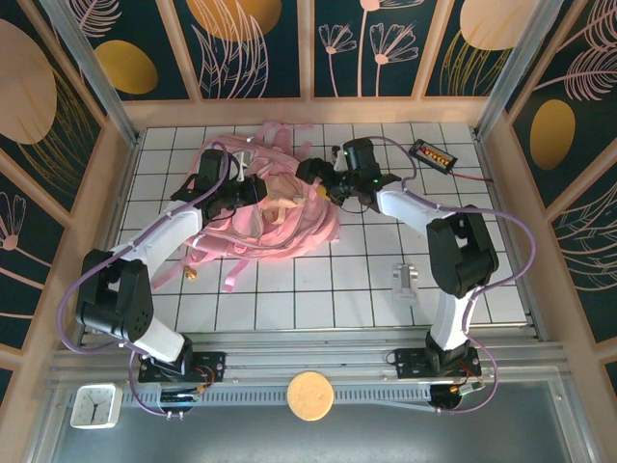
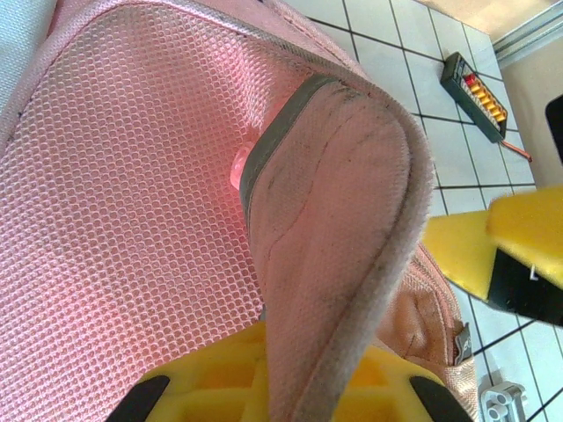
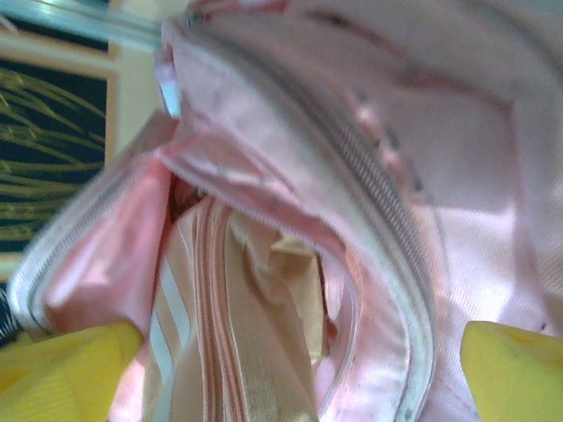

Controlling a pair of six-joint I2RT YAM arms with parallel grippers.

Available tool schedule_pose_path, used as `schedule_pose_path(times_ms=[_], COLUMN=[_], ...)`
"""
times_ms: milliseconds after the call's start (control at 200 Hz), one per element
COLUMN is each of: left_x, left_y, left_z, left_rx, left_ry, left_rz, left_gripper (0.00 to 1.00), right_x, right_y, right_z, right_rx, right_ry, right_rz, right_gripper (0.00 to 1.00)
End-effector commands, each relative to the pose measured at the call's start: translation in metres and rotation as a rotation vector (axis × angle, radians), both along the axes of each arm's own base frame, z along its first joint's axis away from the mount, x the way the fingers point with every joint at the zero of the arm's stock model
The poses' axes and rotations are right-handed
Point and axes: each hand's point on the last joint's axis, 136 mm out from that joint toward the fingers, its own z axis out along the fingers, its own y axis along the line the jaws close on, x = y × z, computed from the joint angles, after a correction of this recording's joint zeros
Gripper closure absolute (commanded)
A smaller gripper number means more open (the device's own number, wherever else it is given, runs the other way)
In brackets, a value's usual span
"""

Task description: Pack the student bag

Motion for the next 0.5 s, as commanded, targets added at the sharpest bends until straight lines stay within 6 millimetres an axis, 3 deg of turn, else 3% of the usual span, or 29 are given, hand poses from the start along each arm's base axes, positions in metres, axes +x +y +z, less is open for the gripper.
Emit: schedule_pose_path(times_ms=[0, 110, 185, 210, 235, 320, 360, 495], left_x=[-0.011, -0.011, -0.011, -0.011, -0.011, -0.011, -0.011, -0.009], left_y=[-0.004, -0.005, -0.005, -0.006, -0.006, -0.008, -0.009, -0.015], left_z=[-0.006, 0.000, 0.003, 0.004, 0.005, 0.008, 0.010, 0.023], left_rx=[-0.010, -0.011, -0.010, -0.011, -0.011, -0.020, -0.025, -0.064], left_ry=[0.067, 0.060, 0.056, 0.056, 0.056, 0.055, 0.055, 0.052], left_rz=[-0.051, -0.057, -0.062, -0.065, -0.066, -0.072, -0.076, -0.088], left_gripper=[1.00, 1.00, 1.00, 1.00, 1.00, 1.00, 1.00, 1.00], right_x=[-0.022, -0.030, -0.030, -0.030, -0.030, -0.030, -0.031, -0.036], right_y=[0.014, 0.030, 0.036, 0.038, 0.039, 0.044, 0.047, 0.064], right_z=[0.009, 0.014, 0.013, 0.011, 0.011, 0.011, 0.013, 0.021], right_rx=[-0.050, -0.032, -0.035, -0.032, -0.026, -0.005, -0.009, -0.017], right_ry=[-0.057, -0.069, -0.061, -0.053, -0.047, -0.039, -0.050, -0.119], right_rz=[0.118, 0.169, 0.184, 0.188, 0.189, 0.188, 0.185, 0.198], right_gripper=[0.01, 0.01, 0.14, 0.21, 0.40, 0.85, 0.99, 1.00])
